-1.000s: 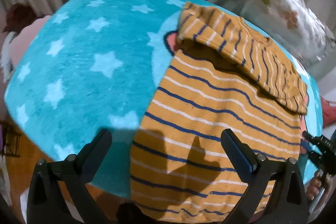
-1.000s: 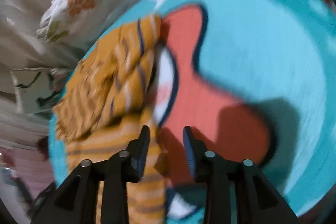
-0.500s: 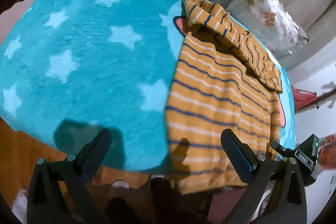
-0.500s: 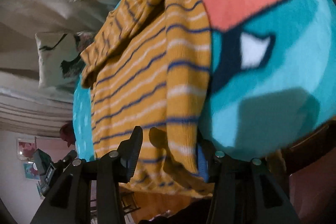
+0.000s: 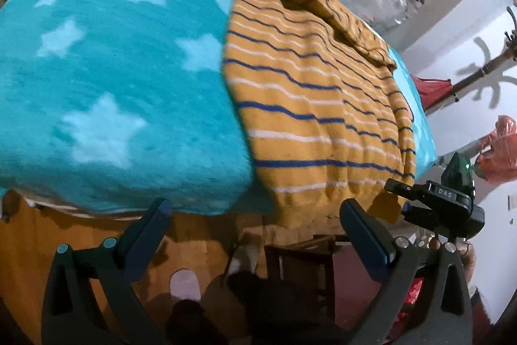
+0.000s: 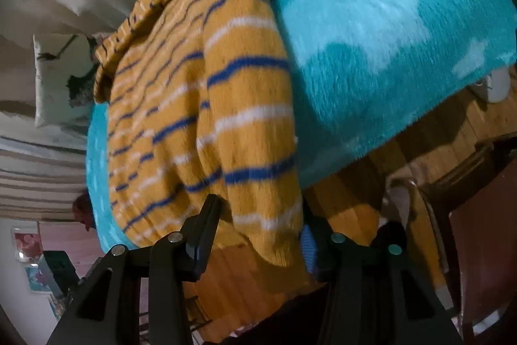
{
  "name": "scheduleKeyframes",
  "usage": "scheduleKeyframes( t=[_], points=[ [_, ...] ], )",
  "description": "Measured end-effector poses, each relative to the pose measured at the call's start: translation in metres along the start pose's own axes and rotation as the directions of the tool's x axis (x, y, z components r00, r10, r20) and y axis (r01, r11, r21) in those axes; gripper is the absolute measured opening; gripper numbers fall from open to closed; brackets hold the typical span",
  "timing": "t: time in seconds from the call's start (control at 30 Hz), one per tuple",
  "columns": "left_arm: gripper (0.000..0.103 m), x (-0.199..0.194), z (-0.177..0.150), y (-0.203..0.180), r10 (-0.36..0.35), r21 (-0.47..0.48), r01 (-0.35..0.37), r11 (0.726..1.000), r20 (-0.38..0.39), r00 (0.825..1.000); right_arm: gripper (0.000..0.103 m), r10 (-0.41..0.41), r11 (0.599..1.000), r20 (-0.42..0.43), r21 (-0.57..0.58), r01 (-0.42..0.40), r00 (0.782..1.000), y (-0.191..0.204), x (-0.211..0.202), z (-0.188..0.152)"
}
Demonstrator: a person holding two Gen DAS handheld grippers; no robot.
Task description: Fold small clothes
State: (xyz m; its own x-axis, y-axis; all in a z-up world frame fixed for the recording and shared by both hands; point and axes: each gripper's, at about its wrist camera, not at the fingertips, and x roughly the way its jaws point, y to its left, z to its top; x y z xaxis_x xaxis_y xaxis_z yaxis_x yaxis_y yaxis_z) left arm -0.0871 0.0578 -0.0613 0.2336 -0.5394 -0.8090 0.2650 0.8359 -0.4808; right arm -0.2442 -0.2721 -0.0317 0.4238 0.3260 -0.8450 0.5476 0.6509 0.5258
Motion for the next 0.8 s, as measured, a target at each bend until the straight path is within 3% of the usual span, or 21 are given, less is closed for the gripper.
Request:
scheduleKeyframes(
  t=[0.17, 0.3, 0.37, 0.4, 0.43, 0.57, 0.8],
  points=[
    [0.103, 0.026, -0.001, -0.008, -0.015, -0.034, 0.016, 0.999, 0.012, 1.0, 0.051, -0.105, 0.989, -0.015, -0.105, 0.102, 0.994, 0.016, 0.01, 0.008],
    [0.101, 0.041, -0.003, -0.023, -0.034, -0.074, 0.036, 0.997, 0.026, 0.999, 0.05, -0.137, 0.98, -0.036, -0.151, 0.13, 0.99, 0.023, 0.016, 0.019],
    [0.06, 0.047, -0.003, -0.035, -0.074, -0.073, 0.074, 0.995, 0.008, 0.997, 0.029, -0.126, 0.975, -0.056, -0.19, 0.114, 0.99, 0.028, 0.017, 0.022],
    [0.024, 0.051, -0.003, -0.041, -0.059, -0.072, 0.057, 0.996, -0.03, 0.998, 0.024, -0.118, 0.972, -0.069, -0.213, 0.101, 0.991, 0.031, 0.015, 0.022],
    [0.01, 0.053, -0.004, -0.045, -0.012, -0.075, 0.008, 0.997, -0.053, 0.999, 0.019, -0.119, 0.965, -0.078, -0.242, 0.097, 0.99, 0.033, 0.012, 0.021],
    [0.009, 0.03, -0.009, -0.05, -0.006, -0.167, 0.004, 0.986, -0.008, 1.0, 0.015, -0.102, 0.932, -0.083, -0.355, 0.066, 0.991, 0.047, -0.009, 0.019],
    [0.009, -0.031, -0.002, -0.069, 0.026, -0.227, 0.009, 0.974, 0.155, 0.988, 0.014, 0.013, 0.893, -0.059, -0.449, -0.038, 0.998, 0.054, -0.058, 0.026]
  ],
)
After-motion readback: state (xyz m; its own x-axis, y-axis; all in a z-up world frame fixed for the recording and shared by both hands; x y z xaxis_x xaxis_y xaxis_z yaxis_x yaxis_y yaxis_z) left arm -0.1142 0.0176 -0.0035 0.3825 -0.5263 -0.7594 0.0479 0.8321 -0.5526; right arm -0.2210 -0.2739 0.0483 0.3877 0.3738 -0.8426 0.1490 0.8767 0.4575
